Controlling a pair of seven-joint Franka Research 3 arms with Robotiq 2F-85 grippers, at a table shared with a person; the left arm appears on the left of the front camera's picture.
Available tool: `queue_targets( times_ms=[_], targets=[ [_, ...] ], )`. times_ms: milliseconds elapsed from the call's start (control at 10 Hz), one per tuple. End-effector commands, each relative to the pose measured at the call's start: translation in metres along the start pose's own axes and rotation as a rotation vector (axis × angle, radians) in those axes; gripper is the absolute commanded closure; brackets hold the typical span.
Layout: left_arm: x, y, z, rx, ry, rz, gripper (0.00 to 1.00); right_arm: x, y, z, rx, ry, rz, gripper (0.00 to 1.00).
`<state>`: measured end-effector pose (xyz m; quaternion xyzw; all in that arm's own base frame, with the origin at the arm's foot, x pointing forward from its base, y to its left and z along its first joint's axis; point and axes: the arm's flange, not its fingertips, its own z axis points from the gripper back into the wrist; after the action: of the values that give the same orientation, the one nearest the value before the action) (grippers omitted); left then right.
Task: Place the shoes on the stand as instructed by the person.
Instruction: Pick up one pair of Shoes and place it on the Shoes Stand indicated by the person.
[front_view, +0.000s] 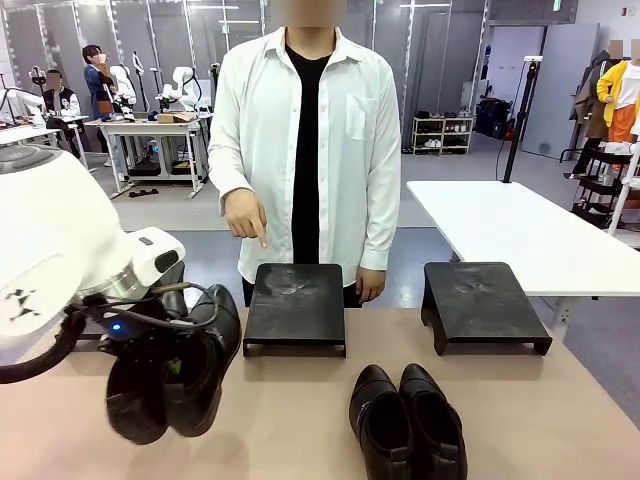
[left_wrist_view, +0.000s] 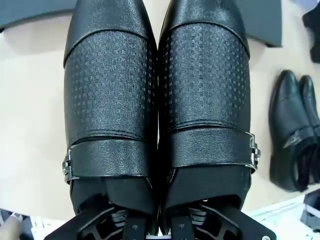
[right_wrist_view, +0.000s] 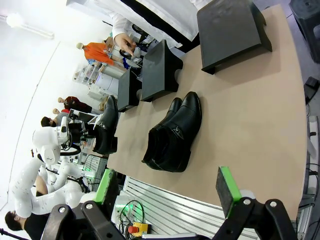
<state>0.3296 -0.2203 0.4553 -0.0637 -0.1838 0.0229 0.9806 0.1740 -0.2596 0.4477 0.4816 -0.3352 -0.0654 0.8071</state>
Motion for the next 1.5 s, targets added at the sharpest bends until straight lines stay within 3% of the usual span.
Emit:
queue_targets(
  times_ms=[0,500,600,800,1400],
  targets=[
    [0.037,-0.029,-0.008,0.015,-0.071,0.013,0.90,0.001,0.001,0.002,0.012,-0.006,0.017,0.00],
    [0.123,-0.104,-0.031,0.073,-0.084,-0.118,0.90,0.001,0.001,0.002,0.012,-0.006,0.017,0.00],
    [0.137,-0.121,-0.037,0.029,-0.065,-0.158,0.90,0.001,0.001,0.002,0.012,-0.006,0.017,0.00],
    [0.160,-0.146,-0.055,0.090,-0.108,-0.159,0.90,0.001,0.001,0.002,0.012,-0.006,0.017,0.00],
    [0.201,-0.167,-0.114,0.137,-0.191,-0.166,0.90,0.001,0.001,0.002,0.012,-0.006,0.017,0.00]
  ],
)
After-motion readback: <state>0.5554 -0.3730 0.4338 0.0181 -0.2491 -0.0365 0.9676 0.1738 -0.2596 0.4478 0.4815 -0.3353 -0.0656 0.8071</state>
